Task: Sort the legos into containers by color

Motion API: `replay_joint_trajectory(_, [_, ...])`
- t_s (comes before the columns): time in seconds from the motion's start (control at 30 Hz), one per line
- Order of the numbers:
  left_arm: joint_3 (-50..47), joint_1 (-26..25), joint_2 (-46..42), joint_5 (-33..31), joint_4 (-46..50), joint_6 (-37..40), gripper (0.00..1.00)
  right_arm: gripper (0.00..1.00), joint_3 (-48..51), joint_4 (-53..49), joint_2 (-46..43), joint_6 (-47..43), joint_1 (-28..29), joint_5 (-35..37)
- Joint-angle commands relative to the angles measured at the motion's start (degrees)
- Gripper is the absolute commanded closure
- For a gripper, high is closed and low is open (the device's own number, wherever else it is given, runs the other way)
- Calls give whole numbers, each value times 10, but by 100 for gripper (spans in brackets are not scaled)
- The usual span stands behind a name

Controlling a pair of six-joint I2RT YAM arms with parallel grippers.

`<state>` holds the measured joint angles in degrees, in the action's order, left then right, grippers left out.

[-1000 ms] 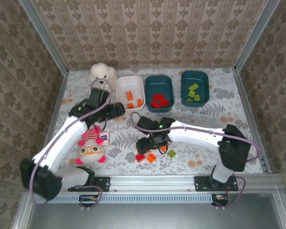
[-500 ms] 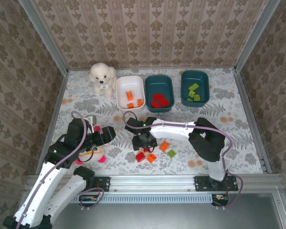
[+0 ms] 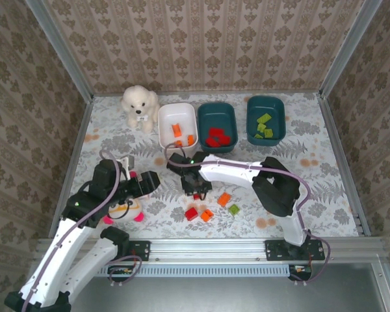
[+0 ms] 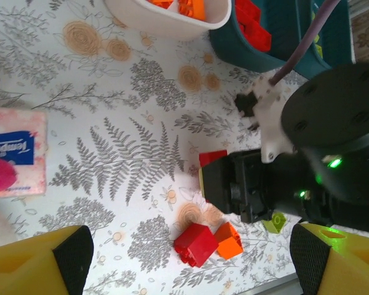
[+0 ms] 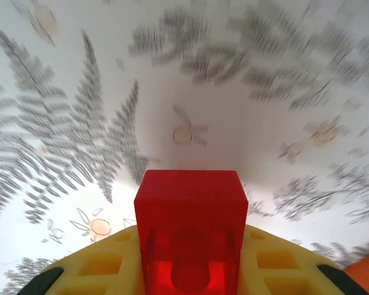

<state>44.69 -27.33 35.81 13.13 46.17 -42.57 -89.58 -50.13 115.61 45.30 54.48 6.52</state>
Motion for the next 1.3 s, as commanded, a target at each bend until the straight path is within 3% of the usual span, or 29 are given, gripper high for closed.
replay_joint_trajectory(0.0, [2,-5,28,28,-68,-12,13,74,-81,-59,-45,-64,-58,62])
replay_joint_trajectory(0.3, [62,-22,158,26,-168,1,13,74,-309,-104,80,-207,-238,90])
replay_joint_trajectory(0.6, [105,-22,244,26,-221,-7,13,73,-541,-121,277,-250,-306,93])
replay_joint_trajectory(0.87, [118,-23,272,25,-224,-7,13,69,-548,-102,325,-264,-331,67])
replay_joint_trajectory(1.27, [121,-31,288,30,-220,-3,13,40,-555,-103,305,-267,-335,64])
